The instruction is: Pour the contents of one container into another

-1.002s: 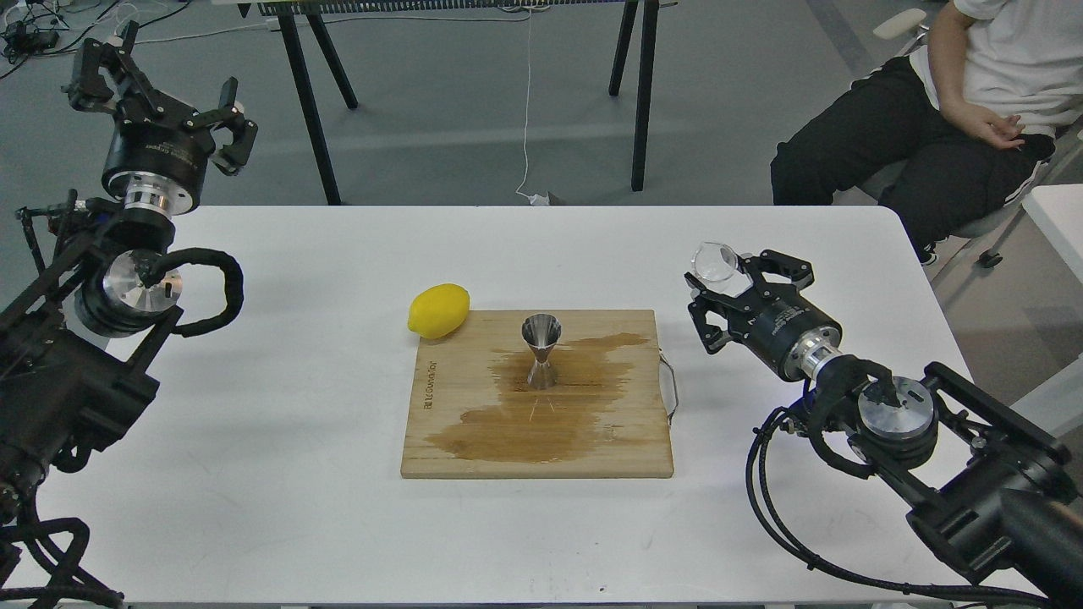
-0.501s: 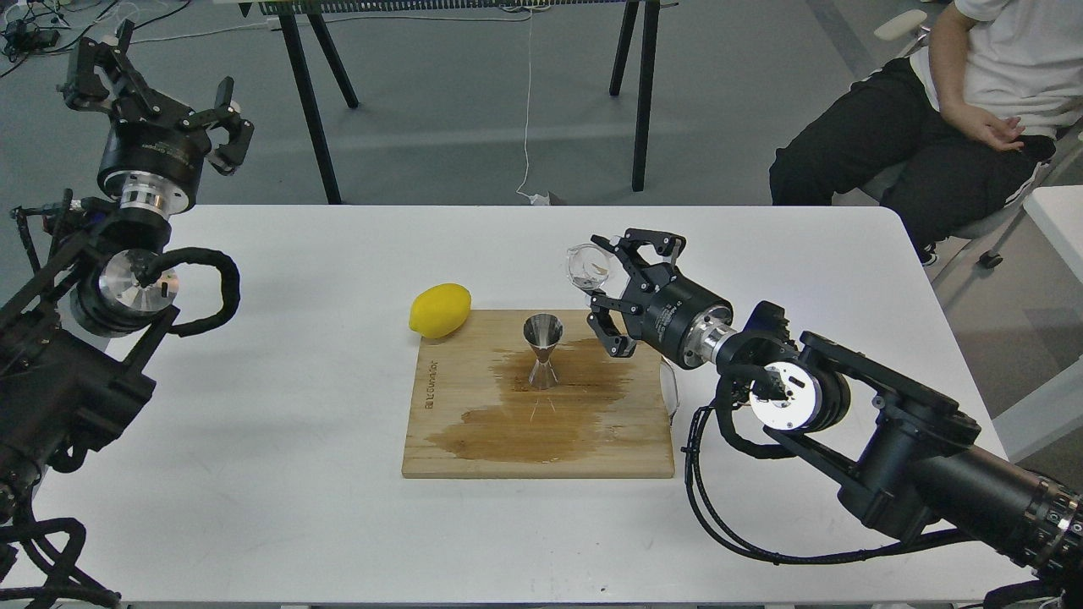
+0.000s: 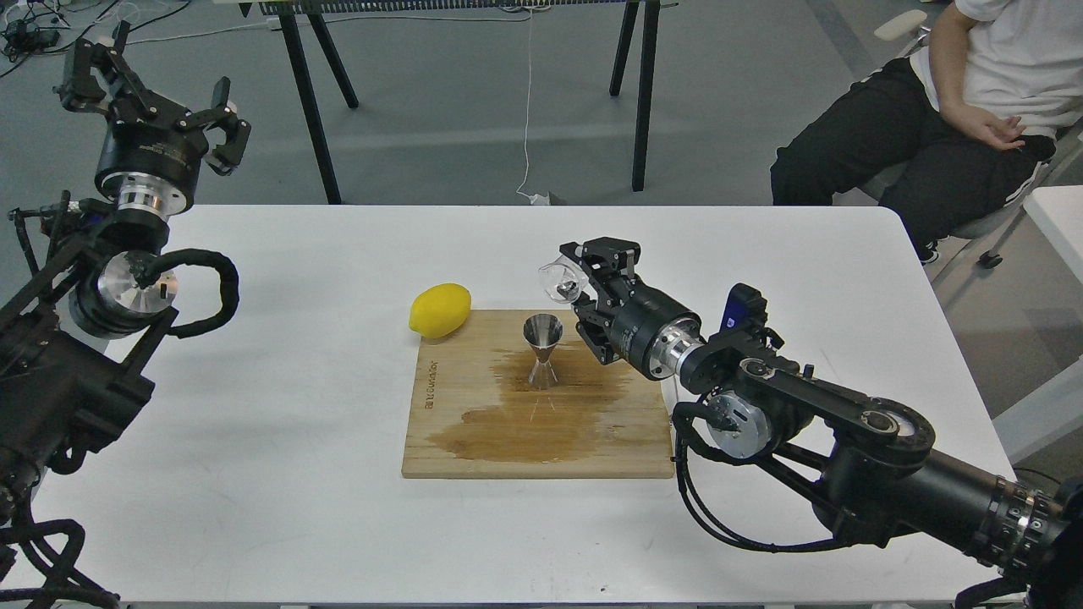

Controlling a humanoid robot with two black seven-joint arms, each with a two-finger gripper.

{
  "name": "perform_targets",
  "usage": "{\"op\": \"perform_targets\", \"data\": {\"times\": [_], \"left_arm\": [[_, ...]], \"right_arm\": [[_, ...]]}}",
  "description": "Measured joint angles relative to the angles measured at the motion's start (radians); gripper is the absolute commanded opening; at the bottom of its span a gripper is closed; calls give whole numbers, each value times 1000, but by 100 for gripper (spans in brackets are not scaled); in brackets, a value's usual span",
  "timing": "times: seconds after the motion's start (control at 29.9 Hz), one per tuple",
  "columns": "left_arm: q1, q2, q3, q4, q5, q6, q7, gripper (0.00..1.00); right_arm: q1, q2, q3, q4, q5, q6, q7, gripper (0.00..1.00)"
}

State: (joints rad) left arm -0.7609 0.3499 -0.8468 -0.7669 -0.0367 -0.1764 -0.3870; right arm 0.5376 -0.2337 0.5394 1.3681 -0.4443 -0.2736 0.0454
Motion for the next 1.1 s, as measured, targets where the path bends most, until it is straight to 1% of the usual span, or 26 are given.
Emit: {"op": "perform_targets", "data": {"times": [0.2,0.5,1.1], "left_arm": [[3,1,0,0,0,0,-1,100],[5,2,0,0,0,0,-1,100],[7,0,-1,0,0,0,-1,100]], "right_arm": [[8,19,-16,-17,-14,-11,0,38],[18,21,-51,-18,-109,-17,2,38],[19,24,-81,-49,-280,-86,4,38]]}}
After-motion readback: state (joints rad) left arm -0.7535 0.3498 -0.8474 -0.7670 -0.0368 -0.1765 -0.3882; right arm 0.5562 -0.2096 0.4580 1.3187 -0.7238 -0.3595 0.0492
